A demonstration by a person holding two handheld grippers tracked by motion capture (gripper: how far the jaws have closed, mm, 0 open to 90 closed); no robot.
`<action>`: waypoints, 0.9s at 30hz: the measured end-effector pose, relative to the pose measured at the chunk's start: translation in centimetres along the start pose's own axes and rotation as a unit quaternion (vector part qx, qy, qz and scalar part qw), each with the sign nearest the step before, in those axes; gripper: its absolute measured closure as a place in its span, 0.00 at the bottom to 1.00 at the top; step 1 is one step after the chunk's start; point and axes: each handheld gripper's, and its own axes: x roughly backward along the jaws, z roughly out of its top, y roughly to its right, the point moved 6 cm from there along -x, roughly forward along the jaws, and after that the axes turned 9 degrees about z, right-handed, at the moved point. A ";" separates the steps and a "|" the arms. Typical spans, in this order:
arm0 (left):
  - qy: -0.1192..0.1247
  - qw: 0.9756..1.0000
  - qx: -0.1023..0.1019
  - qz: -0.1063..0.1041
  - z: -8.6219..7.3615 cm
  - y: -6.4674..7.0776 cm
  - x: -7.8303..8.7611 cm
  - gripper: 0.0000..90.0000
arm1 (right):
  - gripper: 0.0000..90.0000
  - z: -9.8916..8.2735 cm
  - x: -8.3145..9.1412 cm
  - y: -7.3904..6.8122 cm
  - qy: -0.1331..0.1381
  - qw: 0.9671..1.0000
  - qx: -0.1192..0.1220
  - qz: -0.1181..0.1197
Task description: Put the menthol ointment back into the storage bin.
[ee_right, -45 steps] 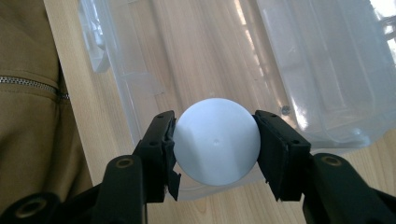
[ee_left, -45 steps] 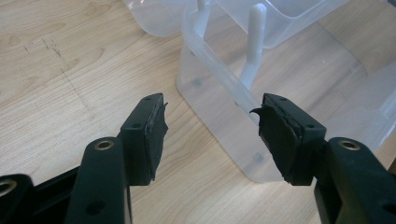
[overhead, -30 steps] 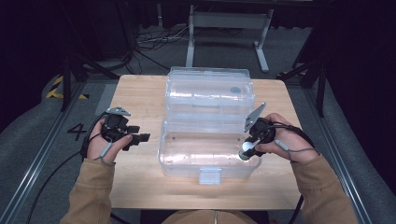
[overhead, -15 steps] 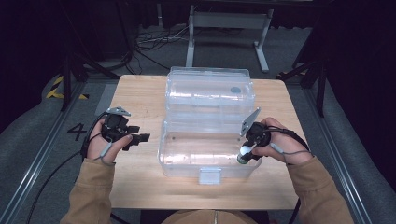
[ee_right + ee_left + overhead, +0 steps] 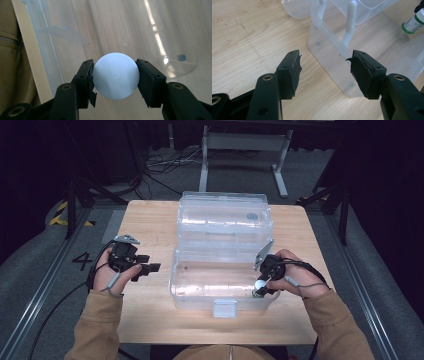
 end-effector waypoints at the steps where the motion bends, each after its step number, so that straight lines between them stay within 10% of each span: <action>1: 0.000 1.000 0.000 0.000 0.0 0.0 0.0 0.47 | 0.56 0.0 -0.1 0.0 -0.001 1.000 -0.001 0.002; 27: 0.001 1.000 -0.001 0.001 0.0 -0.2 0.0 0.47 | 0.56 0.3 -2.0 -0.1 -0.021 1.000 0.003 0.013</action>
